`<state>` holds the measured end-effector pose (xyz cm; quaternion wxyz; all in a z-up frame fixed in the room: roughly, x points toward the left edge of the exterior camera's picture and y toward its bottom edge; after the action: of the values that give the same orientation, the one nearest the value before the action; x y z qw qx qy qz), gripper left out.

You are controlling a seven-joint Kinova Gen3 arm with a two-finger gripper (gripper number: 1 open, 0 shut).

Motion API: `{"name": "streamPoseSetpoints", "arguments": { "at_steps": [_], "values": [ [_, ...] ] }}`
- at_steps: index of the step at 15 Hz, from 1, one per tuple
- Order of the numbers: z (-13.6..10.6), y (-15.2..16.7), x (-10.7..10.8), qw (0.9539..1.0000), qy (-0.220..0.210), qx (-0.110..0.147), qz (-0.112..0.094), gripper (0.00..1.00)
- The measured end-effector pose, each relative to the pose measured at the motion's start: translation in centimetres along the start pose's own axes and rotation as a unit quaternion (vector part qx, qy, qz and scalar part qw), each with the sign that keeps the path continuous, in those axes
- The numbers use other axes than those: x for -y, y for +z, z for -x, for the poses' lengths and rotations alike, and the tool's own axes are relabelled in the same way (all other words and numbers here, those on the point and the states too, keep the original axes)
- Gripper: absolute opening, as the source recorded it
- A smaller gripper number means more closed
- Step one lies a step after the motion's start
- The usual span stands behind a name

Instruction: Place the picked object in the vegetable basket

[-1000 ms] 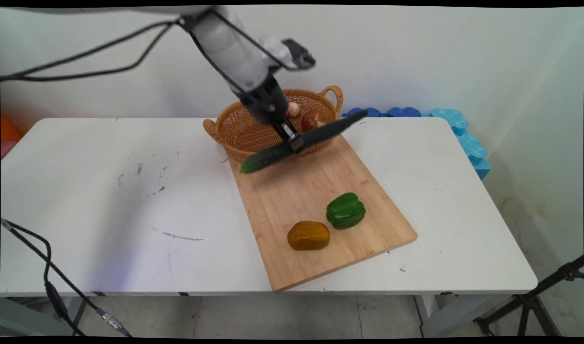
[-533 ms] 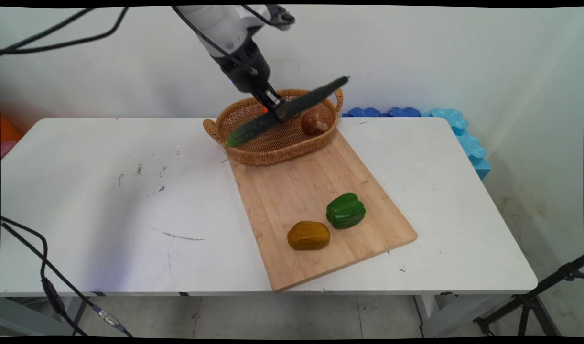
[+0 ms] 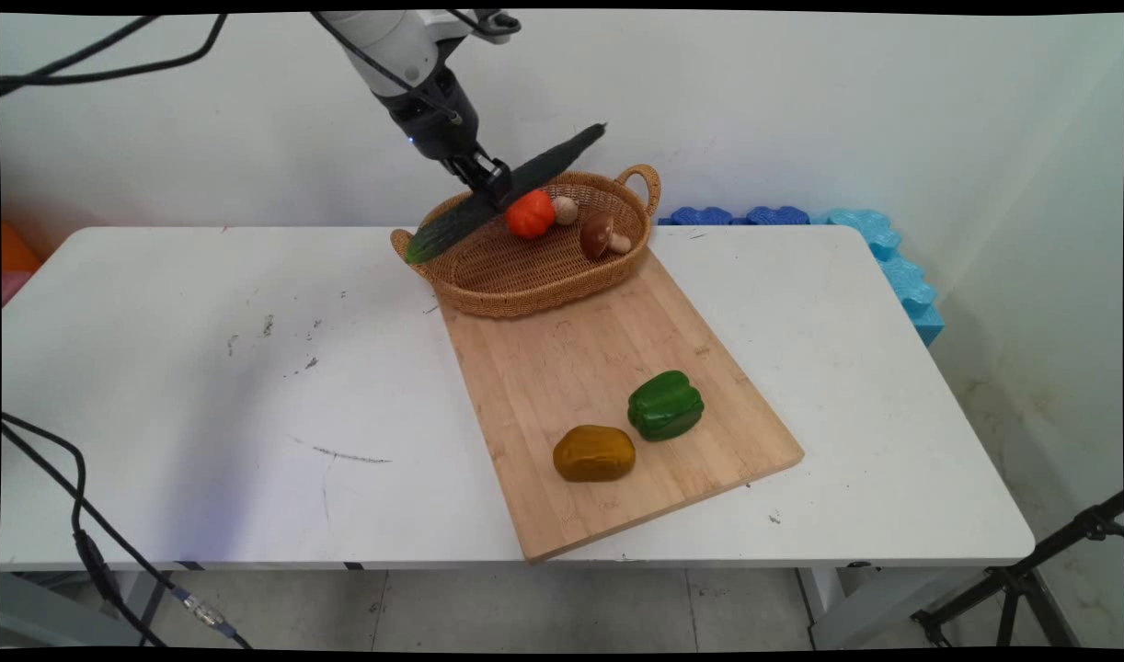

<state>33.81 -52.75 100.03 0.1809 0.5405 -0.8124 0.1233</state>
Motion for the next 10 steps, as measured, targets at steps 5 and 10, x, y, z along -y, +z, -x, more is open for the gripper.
{"name": "streamPoseSetpoints", "arguments": {
  "at_steps": [5,10],
  "values": [
    [0.3,2.4,1.6,0.9994,-0.032,0.004,-0.009,0.00],
    [0.4,4.8,2.0,0.9990,-0.044,0.004,-0.006,0.00]
  ]
}}
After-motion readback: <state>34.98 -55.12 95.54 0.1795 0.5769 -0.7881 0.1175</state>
